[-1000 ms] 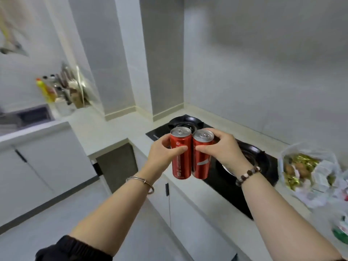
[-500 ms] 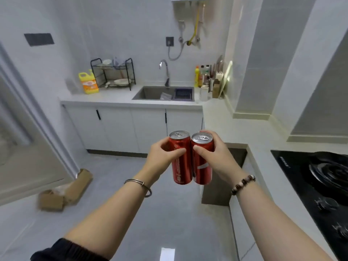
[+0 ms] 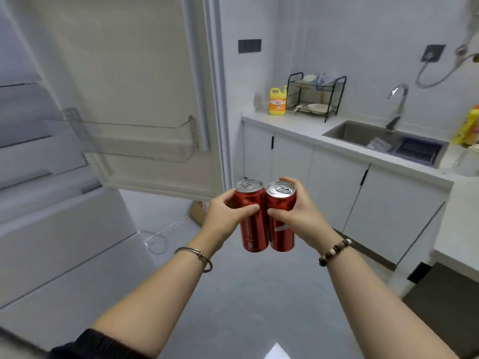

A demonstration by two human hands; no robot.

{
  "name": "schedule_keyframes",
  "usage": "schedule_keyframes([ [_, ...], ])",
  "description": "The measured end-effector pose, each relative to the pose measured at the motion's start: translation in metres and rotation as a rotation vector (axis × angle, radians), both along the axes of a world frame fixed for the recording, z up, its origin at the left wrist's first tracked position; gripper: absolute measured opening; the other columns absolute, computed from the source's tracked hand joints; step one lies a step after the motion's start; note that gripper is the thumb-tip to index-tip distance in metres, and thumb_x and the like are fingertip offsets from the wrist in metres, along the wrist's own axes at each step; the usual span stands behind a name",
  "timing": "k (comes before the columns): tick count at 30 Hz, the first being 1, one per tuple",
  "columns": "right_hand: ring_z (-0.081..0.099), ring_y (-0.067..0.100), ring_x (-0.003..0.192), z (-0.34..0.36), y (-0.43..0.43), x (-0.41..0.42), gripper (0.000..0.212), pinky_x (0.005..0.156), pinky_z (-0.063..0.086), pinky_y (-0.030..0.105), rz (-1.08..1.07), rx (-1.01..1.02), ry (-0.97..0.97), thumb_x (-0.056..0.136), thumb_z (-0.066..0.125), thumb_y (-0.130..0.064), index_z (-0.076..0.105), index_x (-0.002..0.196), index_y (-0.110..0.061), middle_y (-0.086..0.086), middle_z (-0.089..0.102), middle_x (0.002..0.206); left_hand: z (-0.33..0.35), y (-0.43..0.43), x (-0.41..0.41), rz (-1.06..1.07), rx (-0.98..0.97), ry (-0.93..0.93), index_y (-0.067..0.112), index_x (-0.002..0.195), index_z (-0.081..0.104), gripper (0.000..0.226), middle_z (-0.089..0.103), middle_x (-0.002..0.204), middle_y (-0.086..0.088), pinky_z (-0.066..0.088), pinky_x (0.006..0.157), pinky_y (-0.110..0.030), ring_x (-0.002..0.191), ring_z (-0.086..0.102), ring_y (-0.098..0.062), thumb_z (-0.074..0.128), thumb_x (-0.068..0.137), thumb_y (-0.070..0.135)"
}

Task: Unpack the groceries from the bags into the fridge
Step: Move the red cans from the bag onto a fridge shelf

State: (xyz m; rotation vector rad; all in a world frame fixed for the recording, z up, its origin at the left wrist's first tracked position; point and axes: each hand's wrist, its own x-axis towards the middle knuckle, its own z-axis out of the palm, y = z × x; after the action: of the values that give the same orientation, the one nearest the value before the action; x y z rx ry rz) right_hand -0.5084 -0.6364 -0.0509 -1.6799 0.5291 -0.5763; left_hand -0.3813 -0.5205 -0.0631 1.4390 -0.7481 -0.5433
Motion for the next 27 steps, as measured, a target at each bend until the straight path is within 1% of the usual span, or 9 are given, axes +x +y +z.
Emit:
schedule_keyframes([
  [5, 0.062, 0.008, 0.097, -0.006, 0.035, 0.065, 0.061, 0.067, 0.058, 0.034, 0.138, -0.005, -0.020, 0.081, 0.069, -0.001, 0.036, 0.126, -0.027, -0.005, 0.058, 0.114, -0.001, 0.052, 0.040, 0.186, -0.006, -0.014, 0.020, 0.099, 0.068, 0.030, 0.073, 0.091, 0.005, 0.049, 0.070, -0.014, 0.085, 0.067, -0.003, 0.074, 0.075, 0.003],
  [8, 0.060, 0.004, 0.094, -0.006, 0.059, 0.105, 0.059, 0.060, 0.053, 0.019, 0.185, -0.040, -0.034, 0.079, 0.070, -0.002, 0.037, 0.123, -0.024, -0.008, 0.058, 0.107, -0.002, 0.081, 0.066, 0.300, -0.012, -0.033, 0.021, 0.097, 0.069, 0.029, 0.073, 0.090, 0.006, 0.050, 0.070, -0.015, 0.084, 0.067, -0.003, 0.075, 0.074, 0.004],
  [9, 0.060, 0.003, 0.093, -0.006, 0.067, 0.119, 0.058, 0.058, 0.052, 0.016, 0.199, -0.052, -0.038, 0.078, 0.071, -0.003, 0.039, 0.121, -0.024, -0.008, 0.058, 0.106, -0.002, 0.090, 0.074, 0.341, -0.013, -0.043, 0.022, 0.096, 0.069, 0.029, 0.073, 0.089, 0.006, 0.050, 0.070, -0.015, 0.084, 0.067, -0.003, 0.076, 0.074, 0.005],
  [10, 0.061, 0.005, 0.093, -0.007, 0.075, 0.132, 0.057, 0.058, 0.052, 0.017, 0.214, -0.054, -0.043, 0.078, 0.072, -0.004, 0.040, 0.119, -0.024, -0.007, 0.059, 0.106, -0.003, 0.099, 0.082, 0.384, -0.011, -0.051, 0.023, 0.094, 0.069, 0.028, 0.073, 0.089, 0.007, 0.050, 0.070, -0.015, 0.084, 0.067, -0.002, 0.076, 0.073, 0.006],
  [13, 0.063, 0.009, 0.094, -0.008, 0.102, 0.177, 0.055, 0.066, 0.058, 0.033, 0.259, -0.053, -0.045, 0.075, 0.075, -0.005, 0.043, 0.116, -0.025, -0.007, 0.060, 0.104, -0.006, 0.127, 0.112, 0.514, 0.002, -0.056, 0.023, 0.094, 0.068, 0.026, 0.072, 0.090, 0.007, 0.051, 0.071, -0.014, 0.085, 0.067, -0.003, 0.077, 0.073, 0.010],
  [16, 0.063, 0.007, 0.089, -0.005, 0.134, 0.223, 0.053, 0.066, 0.059, 0.033, 0.317, -0.047, -0.061, 0.075, 0.075, -0.005, 0.044, 0.112, -0.026, -0.010, 0.060, 0.100, -0.006, 0.160, 0.151, 0.596, 0.022, -0.058, 0.024, 0.094, 0.068, 0.026, 0.072, 0.090, 0.008, 0.050, 0.070, -0.014, 0.084, 0.066, -0.003, 0.078, 0.073, 0.013],
  [20, 0.063, 0.009, 0.090, 0.002, 0.176, 0.290, 0.056, 0.066, 0.060, 0.039, 0.394, -0.038, -0.074, 0.071, 0.079, -0.005, 0.047, 0.111, -0.027, -0.009, 0.060, 0.100, 0.002, 0.209, 0.209, 0.678, 0.037, -0.082, 0.024, 0.095, 0.068, 0.028, 0.072, 0.090, 0.009, 0.048, 0.069, -0.011, 0.083, 0.066, 0.000, 0.079, 0.072, 0.013],
  [23, 0.063, 0.010, 0.089, 0.011, 0.211, 0.341, 0.056, 0.061, 0.059, 0.033, 0.443, -0.042, -0.106, 0.068, 0.081, -0.005, 0.049, 0.108, -0.029, -0.009, 0.061, 0.099, 0.011, 0.248, 0.254, 0.719, 0.045, -0.103, 0.022, 0.093, 0.068, 0.026, 0.072, 0.089, 0.007, 0.050, 0.071, -0.014, 0.080, 0.065, 0.000, 0.078, 0.073, 0.010],
  [27, 0.062, 0.007, 0.087, 0.022, 0.257, 0.404, 0.055, 0.058, 0.058, 0.028, 0.480, -0.047, -0.143, 0.067, 0.082, -0.006, 0.052, 0.106, -0.029, -0.012, 0.060, 0.098, 0.023, 0.296, 0.311, 0.776, 0.058, -0.141, 0.015, 0.100, 0.067, 0.029, 0.072, 0.095, 0.001, 0.052, 0.076, -0.018, 0.086, 0.066, -0.005, 0.078, 0.073, 0.010],
])
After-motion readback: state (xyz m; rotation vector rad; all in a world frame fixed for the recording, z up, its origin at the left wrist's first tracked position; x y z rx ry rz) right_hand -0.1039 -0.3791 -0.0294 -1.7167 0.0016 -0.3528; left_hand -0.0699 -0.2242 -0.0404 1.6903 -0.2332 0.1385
